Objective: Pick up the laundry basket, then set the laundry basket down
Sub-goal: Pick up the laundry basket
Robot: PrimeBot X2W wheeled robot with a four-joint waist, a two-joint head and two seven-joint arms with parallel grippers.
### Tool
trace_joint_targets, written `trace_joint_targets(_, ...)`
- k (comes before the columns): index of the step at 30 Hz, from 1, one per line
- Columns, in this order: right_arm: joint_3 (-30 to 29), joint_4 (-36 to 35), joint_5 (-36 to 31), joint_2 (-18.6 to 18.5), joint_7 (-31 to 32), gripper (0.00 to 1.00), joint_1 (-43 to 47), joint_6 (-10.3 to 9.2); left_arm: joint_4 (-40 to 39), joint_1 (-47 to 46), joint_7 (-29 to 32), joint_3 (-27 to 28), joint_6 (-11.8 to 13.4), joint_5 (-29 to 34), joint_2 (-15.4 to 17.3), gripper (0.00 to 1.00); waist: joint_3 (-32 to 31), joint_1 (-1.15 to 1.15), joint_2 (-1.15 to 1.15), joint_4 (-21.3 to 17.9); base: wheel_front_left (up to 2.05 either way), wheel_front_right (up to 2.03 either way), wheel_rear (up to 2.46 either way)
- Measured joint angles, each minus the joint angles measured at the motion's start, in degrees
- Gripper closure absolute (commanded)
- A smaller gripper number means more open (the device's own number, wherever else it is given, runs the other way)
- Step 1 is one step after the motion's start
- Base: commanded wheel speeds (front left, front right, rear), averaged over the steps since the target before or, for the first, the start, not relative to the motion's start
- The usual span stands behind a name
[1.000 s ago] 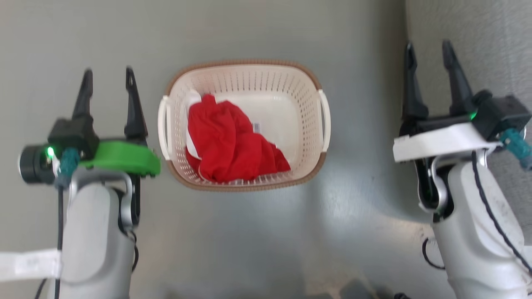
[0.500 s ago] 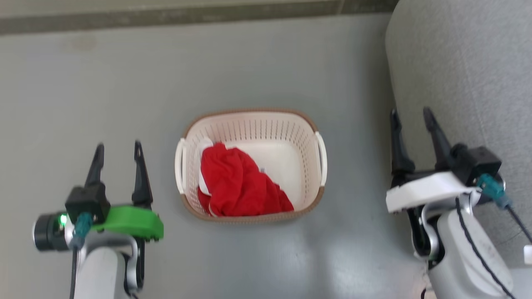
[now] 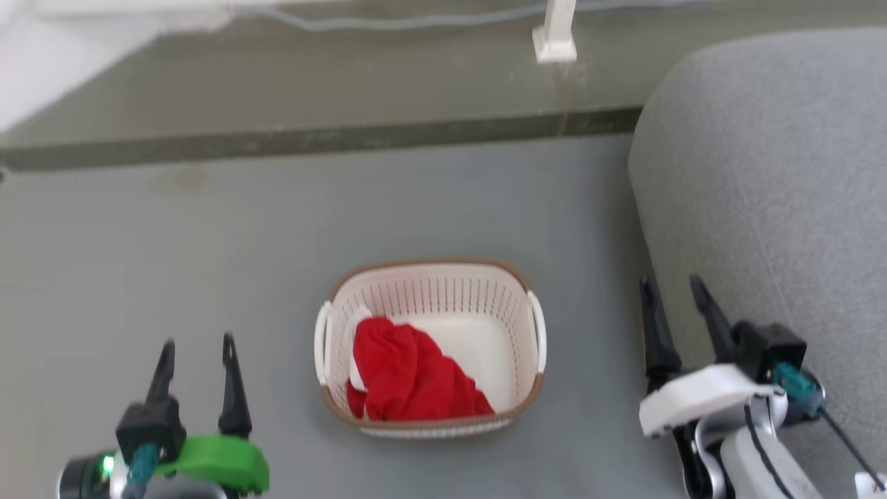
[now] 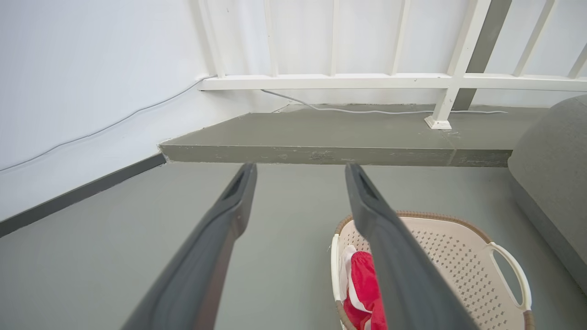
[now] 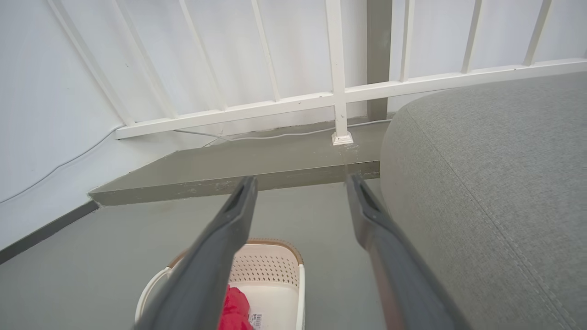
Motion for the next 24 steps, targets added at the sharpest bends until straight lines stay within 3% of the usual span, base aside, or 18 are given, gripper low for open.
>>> trace_joint_targets(10, 0.62, 0.20, 0.25, 0.18, 0.00, 0.00, 4.28, -0.53, -2.21, 6.61, 0.01, 0.19, 0.14, -0.47, 0.25, 0.00, -7.07, 0.00, 0.00, -0.15, 0.00, 0.00, 0.00)
trace_joint_targets(24, 1.09, -0.93, 0.25, 0.19, 0.00, 0.00, 5.17, -0.58, -5.04, 8.80, 0.01, 0.16, 0.62, -0.47, 0.44, 0.00, -7.91, 0.00, 0.00, -0.47, 0.00, 0.00, 0.00)
